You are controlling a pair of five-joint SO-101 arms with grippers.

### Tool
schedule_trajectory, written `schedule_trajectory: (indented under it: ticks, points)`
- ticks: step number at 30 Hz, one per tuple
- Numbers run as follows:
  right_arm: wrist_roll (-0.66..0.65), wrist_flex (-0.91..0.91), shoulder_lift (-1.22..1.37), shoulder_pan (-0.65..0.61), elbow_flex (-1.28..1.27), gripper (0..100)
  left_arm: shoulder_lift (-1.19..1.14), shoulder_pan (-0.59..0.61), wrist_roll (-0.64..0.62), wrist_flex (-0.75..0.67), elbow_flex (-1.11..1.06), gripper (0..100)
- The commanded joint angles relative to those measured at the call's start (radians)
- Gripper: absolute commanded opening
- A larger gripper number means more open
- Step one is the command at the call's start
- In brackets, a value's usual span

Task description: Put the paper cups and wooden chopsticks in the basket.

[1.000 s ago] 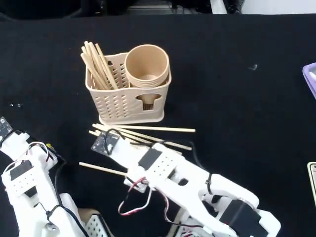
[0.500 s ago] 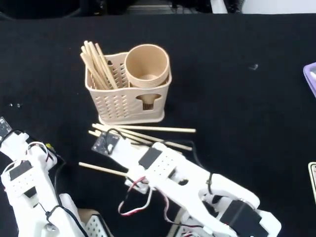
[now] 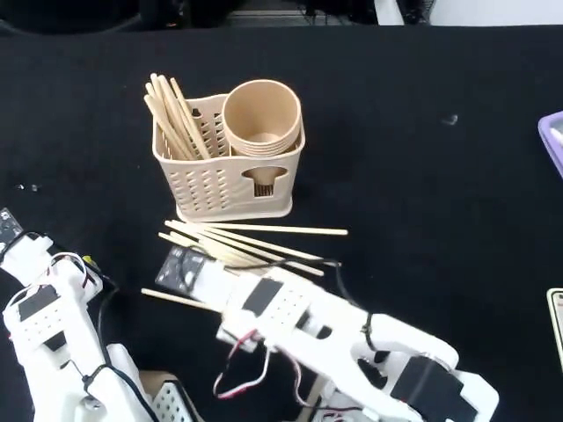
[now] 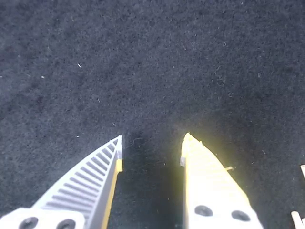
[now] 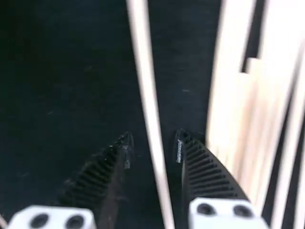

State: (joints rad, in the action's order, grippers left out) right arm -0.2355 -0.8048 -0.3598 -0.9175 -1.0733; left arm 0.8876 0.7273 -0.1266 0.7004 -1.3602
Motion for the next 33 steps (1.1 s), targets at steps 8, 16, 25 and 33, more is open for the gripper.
schedule_trajectory:
  ticks: [8, 16, 25, 33]
  points:
    - [-0.069, 0.009, 0.004, 0.058, -0.007, 15.2, 0.014, -0.01, 0.002, -0.015, 0.027, 21]
    - [-0.072, -0.058, 0.004, 0.057, -0.027, 15.2, 0.014, -0.01, 0.002, -0.015, 0.025, 21]
    - [-0.072, -0.115, -0.033, 0.104, 0.016, 0.9, 0.014, -0.007, 0.002, -0.015, 0.025, 21]
    - [-0.176, -0.227, -0.205, 0.279, 0.035, 1.1, 0.014, -0.007, 0.002, -0.015, 0.025, 21]
